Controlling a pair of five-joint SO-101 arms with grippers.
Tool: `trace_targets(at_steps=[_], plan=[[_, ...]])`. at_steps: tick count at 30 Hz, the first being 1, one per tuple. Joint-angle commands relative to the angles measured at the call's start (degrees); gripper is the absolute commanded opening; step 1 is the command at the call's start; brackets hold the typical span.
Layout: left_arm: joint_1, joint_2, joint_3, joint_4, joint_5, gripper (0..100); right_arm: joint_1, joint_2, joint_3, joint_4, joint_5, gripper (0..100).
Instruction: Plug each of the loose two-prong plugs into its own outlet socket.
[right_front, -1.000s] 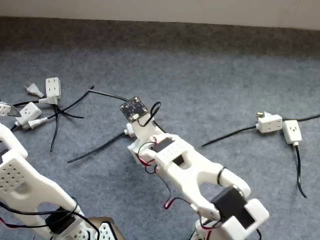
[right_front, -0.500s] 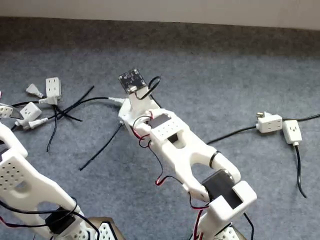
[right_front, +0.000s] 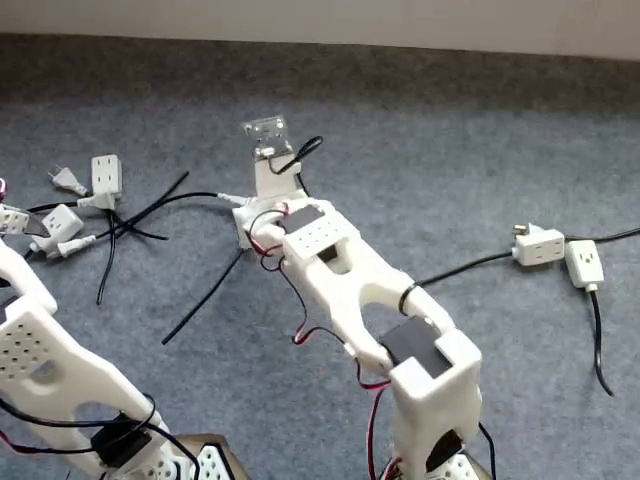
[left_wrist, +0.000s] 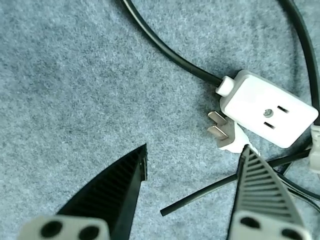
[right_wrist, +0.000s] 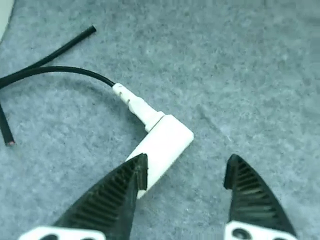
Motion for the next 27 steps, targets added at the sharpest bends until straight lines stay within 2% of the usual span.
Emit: trace_targets(at_steps=[1, 5, 11, 15, 19, 21, 27], plan=[[1.1, -0.48, -0.31, 0.79, 0.09, 29, -0.22, 8.92, -21.05, 13.67, -2.55, 28.2], [1.01, -0.48, -0.22, 0.79, 0.09, 29, -2.42, 17.54, -38.11, 23.96, -2.9, 28.2], [1.01, -0.48, -0.22, 0.79, 0.0, 29, -4.97, 26.15, -58.68, 36.7, -12.75, 28.2], [1.01, -0.48, -0.22, 0.79, 0.0, 29, -4.79, 32.13, -66.33, 41.8, -18.81, 28.2], [1.1, -0.48, -0.22, 0.79, 0.0, 29, -2.86, 37.76, -70.02, 44.88, -19.96, 28.0], [1.01, -0.4, -0.22, 0.7, 0.0, 29, -1.27, 39.96, -71.43, 46.55, -20.04, 25.5], [1.19, -0.4, -0.22, 0.53, 0.0, 29, 2.68, 41.54, -79.6, 51.74, -19.96, 9.4]])
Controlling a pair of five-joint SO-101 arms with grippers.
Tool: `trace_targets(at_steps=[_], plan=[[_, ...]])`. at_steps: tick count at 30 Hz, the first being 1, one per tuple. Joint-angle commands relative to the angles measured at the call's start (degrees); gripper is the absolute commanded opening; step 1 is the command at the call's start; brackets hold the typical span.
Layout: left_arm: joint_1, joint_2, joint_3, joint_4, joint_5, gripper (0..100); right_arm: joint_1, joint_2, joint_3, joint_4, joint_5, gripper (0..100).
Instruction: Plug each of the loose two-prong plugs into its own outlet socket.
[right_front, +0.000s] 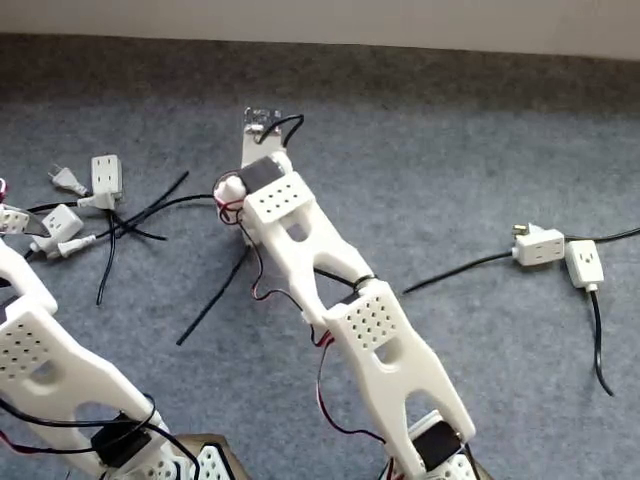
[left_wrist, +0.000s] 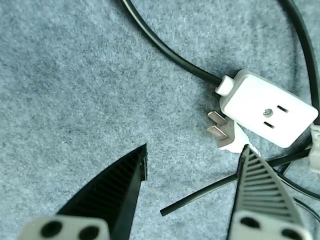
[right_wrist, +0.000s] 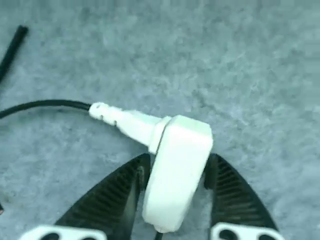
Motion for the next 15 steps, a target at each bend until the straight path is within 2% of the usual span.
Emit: trace_targets(at_steps=[1, 6, 11, 15], plan=[[1.19, -0.4, -0.22, 0.62, 0.0, 29, 3.65, -0.84, -9.45, 4.35, -0.35, 7.7], [0.84, -0.4, -0.22, 0.79, -0.18, 29, 6.73, -0.4, -14.55, 8.22, -0.18, 6.3], [-0.13, -0.48, 1.63, 0.44, -0.18, 29, 12.26, -1.27, -16.13, 17.19, 0.18, 6.3], [1.01, -0.48, 3.03, 0.7, 0.0, 29, 15.87, -2.42, -23.69, 22.02, 8.09, 6.3]])
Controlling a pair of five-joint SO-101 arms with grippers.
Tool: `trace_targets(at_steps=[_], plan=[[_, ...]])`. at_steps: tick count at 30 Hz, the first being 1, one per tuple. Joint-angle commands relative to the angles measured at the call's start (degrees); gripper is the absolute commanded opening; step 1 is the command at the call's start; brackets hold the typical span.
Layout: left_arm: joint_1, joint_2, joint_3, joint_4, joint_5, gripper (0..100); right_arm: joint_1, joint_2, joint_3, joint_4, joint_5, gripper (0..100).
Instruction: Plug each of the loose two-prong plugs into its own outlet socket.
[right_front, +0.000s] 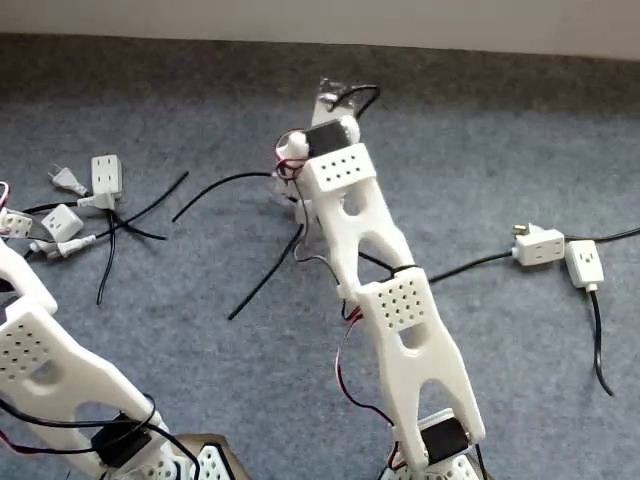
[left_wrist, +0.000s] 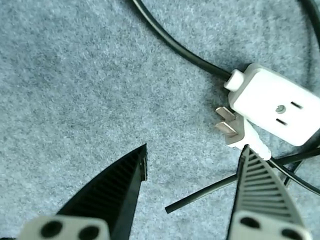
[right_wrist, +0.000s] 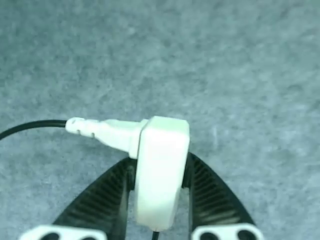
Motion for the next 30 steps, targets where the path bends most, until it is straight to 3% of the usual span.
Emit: trace_targets(at_steps=[1, 12, 17, 23, 30], plan=[[1.98, -0.57, 0.22, 0.79, 0.0, 29, 4.62, -4.09, -9.27, 4.26, 9.32, 6.3], [7.96, -0.66, 0.31, 0.88, 0.0, 29, 7.52, -20.53, -7.25, 4.18, 24.35, 6.3], [8.31, -0.66, 0.31, 0.88, 0.0, 29, 16.84, -28.18, -7.16, 3.38, 29.27, 6.3], [8.31, -0.66, 1.19, 0.88, 0.0, 29, 28.18, -25.89, -3.65, -12.97, 34.37, 6.3], [8.04, -1.01, 4.44, 0.88, 0.0, 29, 27.91, -18.59, 5.76, -36.35, 44.84, 6.3]])
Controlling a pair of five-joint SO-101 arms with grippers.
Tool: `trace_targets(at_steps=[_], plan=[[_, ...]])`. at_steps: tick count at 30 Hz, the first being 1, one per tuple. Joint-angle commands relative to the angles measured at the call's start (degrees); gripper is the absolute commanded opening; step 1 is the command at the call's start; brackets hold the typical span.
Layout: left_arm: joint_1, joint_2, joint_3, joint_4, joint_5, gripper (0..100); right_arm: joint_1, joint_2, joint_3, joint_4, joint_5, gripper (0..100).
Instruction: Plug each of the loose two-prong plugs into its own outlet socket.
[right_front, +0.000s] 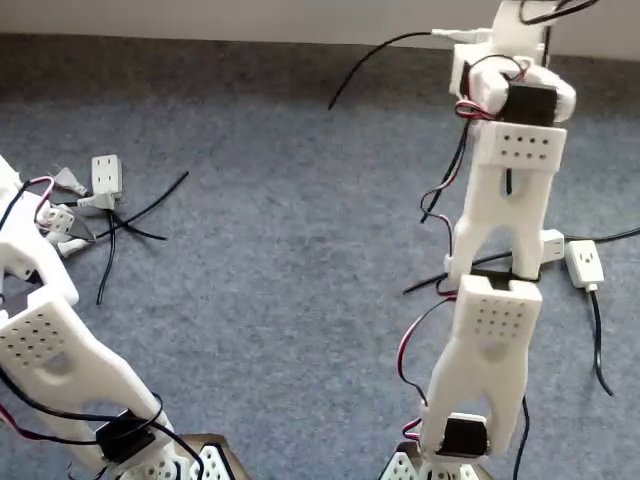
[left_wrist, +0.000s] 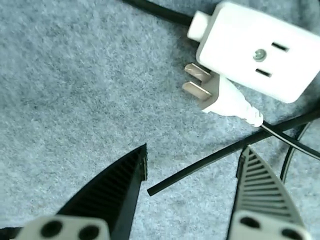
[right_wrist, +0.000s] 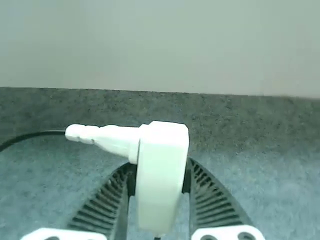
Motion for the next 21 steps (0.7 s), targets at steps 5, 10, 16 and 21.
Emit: trace_targets(at_steps=[5, 10, 16, 21], plan=[[0.4, -1.27, -0.31, 0.88, 0.0, 29, -1.27, 7.96, 5.58, -28.44, 7.38, 6.6], [0.48, -1.27, -0.13, 0.88, 0.09, 29, -1.36, 16.92, 5.41, -37.58, 7.47, 9.4], [0.66, -1.36, -0.48, 0.88, 0.09, 29, -2.86, 22.11, 3.47, -37.76, 7.21, 22.1], [1.71, -5.23, -0.92, 0.88, 0.09, 29, -2.15, 22.02, -4.88, -31.52, 7.47, 22.3]])
